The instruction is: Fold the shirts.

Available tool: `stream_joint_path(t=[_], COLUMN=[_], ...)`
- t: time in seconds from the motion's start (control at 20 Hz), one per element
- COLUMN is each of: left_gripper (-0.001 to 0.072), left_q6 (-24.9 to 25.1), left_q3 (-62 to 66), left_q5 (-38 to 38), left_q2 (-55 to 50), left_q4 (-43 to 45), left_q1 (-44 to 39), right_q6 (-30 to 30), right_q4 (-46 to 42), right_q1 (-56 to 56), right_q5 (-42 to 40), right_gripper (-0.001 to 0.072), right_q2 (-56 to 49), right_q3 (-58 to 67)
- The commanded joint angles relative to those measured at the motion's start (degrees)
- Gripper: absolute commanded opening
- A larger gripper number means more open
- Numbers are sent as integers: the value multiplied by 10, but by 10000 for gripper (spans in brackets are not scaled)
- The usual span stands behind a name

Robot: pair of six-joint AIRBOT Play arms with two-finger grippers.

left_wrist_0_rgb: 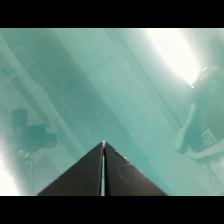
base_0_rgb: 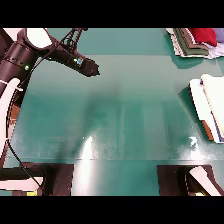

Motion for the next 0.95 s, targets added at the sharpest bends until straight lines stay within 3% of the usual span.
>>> stream_joint_path(t=[0.0, 0.25, 0.3, 0.4, 0.45, 0.9], left_gripper=[32, 32, 32, 32, 32, 32], left_q6=[-2, -2, -2, -2, -2, -2], left_q3=[0, 0, 0, 0, 0, 0], left_q5=[-10, -11, -11, -11, -11, -11], left_q2=[0, 0, 0, 0, 0, 0], left_q4=[-1, -3, -3, -2, -2, -2], left_q1=[0, 0, 0, 0, 0, 0], right_q6=[11, 11, 10, 10, 10, 10], right_q4=[128, 165, 165, 164, 164, 165], right_q1=[77, 296, 333, 396, 419, 468], right_q5=[-3, -89, -106, -138, -148, -158], right_gripper=[481, 426, 356, 64, 9, 10], right_q2=[3, 1, 1, 1, 1, 1], right_q3=[18, 18, 18, 18, 18, 18])
